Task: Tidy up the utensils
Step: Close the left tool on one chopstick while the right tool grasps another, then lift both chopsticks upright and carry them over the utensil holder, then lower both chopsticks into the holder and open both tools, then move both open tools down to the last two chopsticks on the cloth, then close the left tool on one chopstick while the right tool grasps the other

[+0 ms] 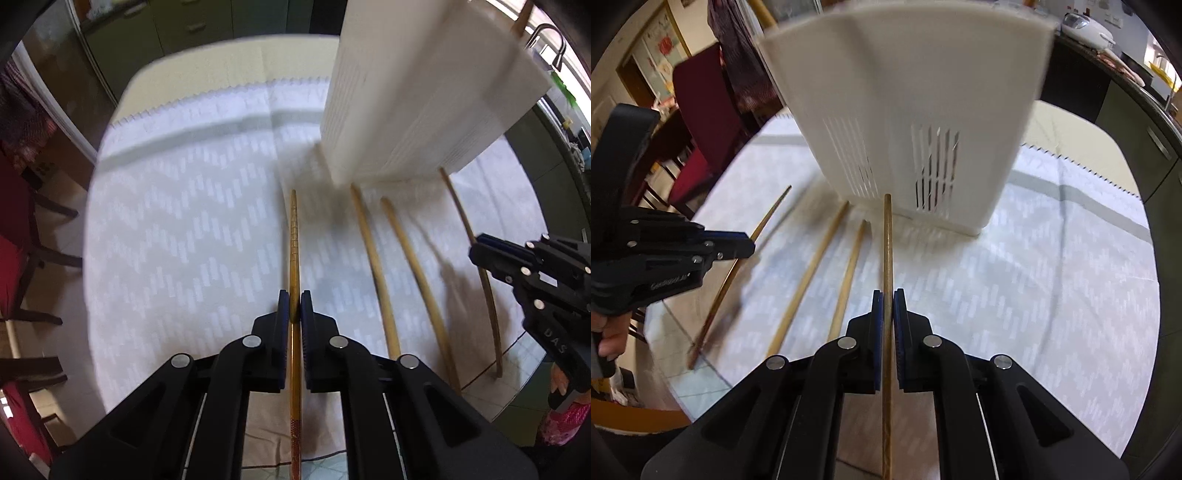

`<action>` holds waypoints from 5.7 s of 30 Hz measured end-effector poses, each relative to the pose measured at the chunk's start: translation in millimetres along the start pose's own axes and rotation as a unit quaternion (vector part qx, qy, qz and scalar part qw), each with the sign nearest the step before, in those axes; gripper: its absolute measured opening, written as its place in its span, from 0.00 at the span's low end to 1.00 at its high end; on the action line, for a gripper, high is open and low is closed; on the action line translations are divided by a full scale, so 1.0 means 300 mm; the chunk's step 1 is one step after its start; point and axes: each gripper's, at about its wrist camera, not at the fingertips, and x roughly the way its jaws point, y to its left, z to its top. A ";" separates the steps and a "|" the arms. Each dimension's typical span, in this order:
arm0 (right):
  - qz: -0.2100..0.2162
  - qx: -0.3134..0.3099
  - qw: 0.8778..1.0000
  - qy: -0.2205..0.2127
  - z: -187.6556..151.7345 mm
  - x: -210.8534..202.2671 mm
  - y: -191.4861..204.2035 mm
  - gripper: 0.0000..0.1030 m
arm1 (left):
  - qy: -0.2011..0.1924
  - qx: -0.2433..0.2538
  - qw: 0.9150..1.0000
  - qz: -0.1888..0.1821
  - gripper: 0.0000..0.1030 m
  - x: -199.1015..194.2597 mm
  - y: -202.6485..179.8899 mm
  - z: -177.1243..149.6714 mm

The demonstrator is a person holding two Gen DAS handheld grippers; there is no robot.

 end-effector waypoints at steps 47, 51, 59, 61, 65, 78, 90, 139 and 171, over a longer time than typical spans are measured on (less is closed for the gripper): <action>0.050 0.007 0.985 -0.168 -0.109 -0.620 -0.055 0.06 | -0.235 0.062 0.968 -0.059 0.06 -0.766 -0.194 0.034; 0.049 0.008 0.984 -0.170 -0.112 -0.629 -0.063 0.06 | -0.276 0.062 0.958 -0.058 0.06 -0.897 -0.208 0.105; 0.052 0.010 0.983 -0.175 -0.121 -0.646 -0.074 0.06 | -0.309 0.045 0.949 -0.044 0.06 -0.950 -0.219 0.228; 0.052 0.010 0.983 -0.175 -0.124 -0.649 -0.078 0.06 | -0.308 0.041 0.949 -0.044 0.06 -0.930 -0.218 0.244; 0.050 0.011 0.983 -0.177 -0.126 -0.657 -0.084 0.06 | -0.310 0.040 0.950 -0.030 0.06 -0.851 -0.221 0.277; 0.053 0.017 0.971 -0.233 0.010 -0.787 -0.089 0.06 | -0.244 0.034 0.968 -0.038 0.06 -0.571 -0.207 0.325; 0.035 0.048 0.944 -0.323 0.256 -0.916 -0.121 0.06 | -0.277 0.041 0.959 -0.054 0.32 -0.684 -0.197 0.281; -0.017 -0.011 1.000 -0.012 -0.074 -0.205 -0.052 0.24 | 0.024 -0.009 1.000 -0.010 0.08 0.100 -0.153 0.019; -0.016 -0.004 0.999 0.036 -0.008 0.032 0.004 0.07 | 0.022 -0.025 0.999 -0.008 0.06 0.041 0.017 -0.042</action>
